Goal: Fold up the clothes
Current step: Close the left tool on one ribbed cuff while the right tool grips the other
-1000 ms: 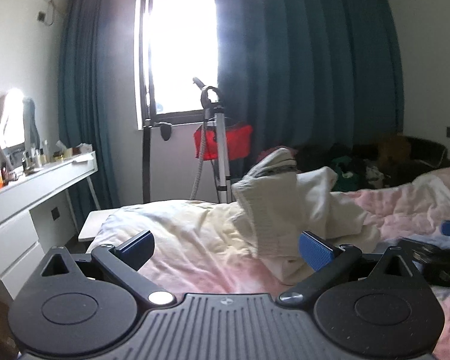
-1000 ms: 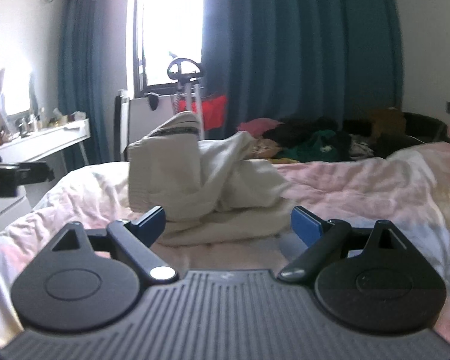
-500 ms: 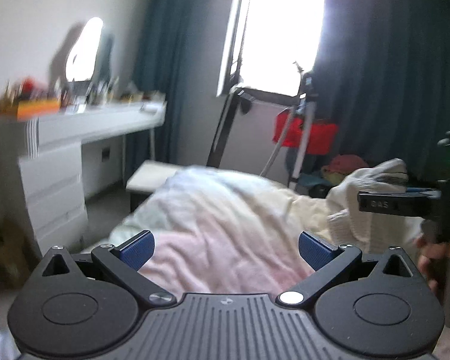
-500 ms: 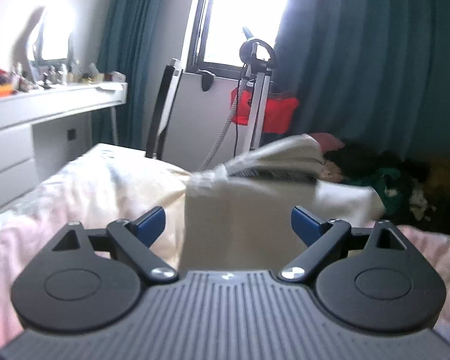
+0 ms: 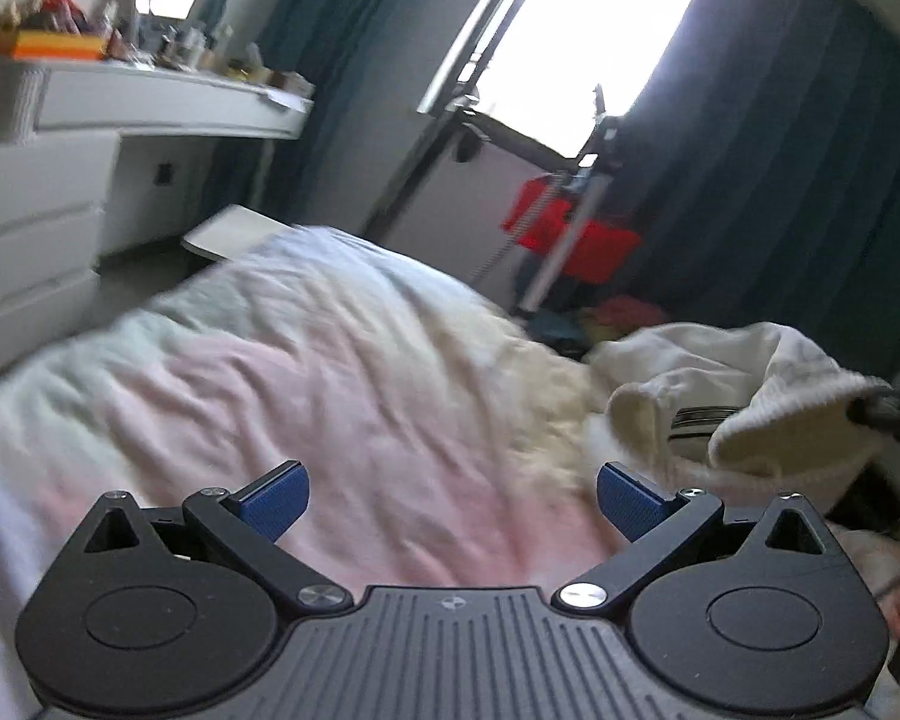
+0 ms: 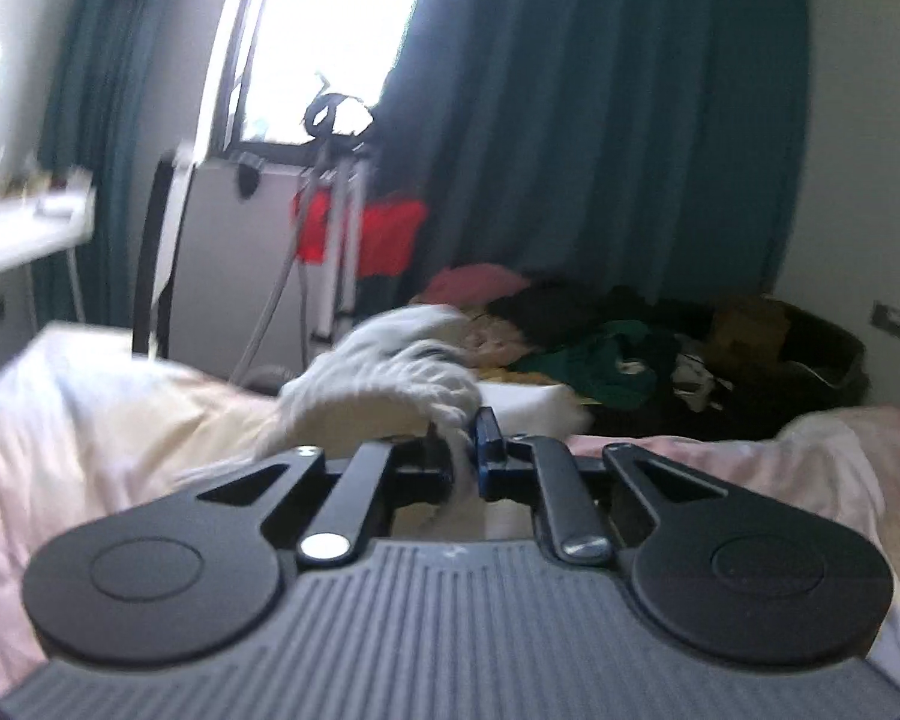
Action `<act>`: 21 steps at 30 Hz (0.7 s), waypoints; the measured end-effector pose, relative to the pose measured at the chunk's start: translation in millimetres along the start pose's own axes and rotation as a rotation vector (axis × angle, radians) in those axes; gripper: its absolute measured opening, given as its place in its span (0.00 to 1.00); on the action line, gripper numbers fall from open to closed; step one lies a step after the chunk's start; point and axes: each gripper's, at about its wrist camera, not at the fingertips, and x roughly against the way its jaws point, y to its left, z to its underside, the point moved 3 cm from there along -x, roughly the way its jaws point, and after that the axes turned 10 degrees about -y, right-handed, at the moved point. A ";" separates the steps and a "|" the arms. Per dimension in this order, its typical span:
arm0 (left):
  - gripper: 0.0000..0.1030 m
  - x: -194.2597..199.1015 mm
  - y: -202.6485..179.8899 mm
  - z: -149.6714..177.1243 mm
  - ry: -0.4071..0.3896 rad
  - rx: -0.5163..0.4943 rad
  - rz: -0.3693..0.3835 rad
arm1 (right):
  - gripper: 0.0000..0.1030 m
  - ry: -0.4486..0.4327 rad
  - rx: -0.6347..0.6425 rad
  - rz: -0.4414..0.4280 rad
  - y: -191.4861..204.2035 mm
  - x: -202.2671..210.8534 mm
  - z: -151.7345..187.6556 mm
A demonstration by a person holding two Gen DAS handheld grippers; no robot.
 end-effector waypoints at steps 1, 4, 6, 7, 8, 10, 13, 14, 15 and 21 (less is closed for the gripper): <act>1.00 2.6 -4.5 4.5 0.008 0.019 0.030 | 0.09 -0.012 -0.025 0.001 -15.6 16.2 -3.7; 1.00 12.0 -16.5 16.5 0.038 0.070 0.109 | 0.09 -0.050 -0.096 -0.006 -60.8 68.2 -10.6; 1.00 19.1 -24.6 23.8 0.068 0.093 0.151 | 0.09 -0.067 -0.137 -0.022 -84.9 101.0 -7.5; 1.00 23.7 -27.9 26.5 0.078 0.092 0.165 | 0.09 -0.069 -0.161 -0.030 -95.8 114.7 -4.2; 1.00 28.3 -31.2 29.1 0.088 0.090 0.179 | 0.09 -0.059 -0.190 -0.042 -107.5 127.3 1.5; 1.00 37.6 -36.4 34.6 0.112 0.081 0.197 | 0.09 -0.014 -0.245 -0.061 -125.9 142.7 26.6; 1.00 45.0 -43.6 48.9 0.181 0.070 0.202 | 0.09 0.060 -0.305 -0.050 -151.5 157.3 66.6; 1.00 46.2 -45.4 55.7 0.201 0.066 0.203 | 0.09 0.094 -0.339 -0.042 -160.4 157.9 76.8; 1.00 47.2 -47.2 62.2 0.221 0.062 0.203 | 0.10 0.131 -0.382 -0.036 -169.4 157.3 85.6; 0.98 26.7 -59.3 94.8 0.319 0.036 0.224 | 0.13 0.369 -0.631 -0.114 -207.7 143.1 122.2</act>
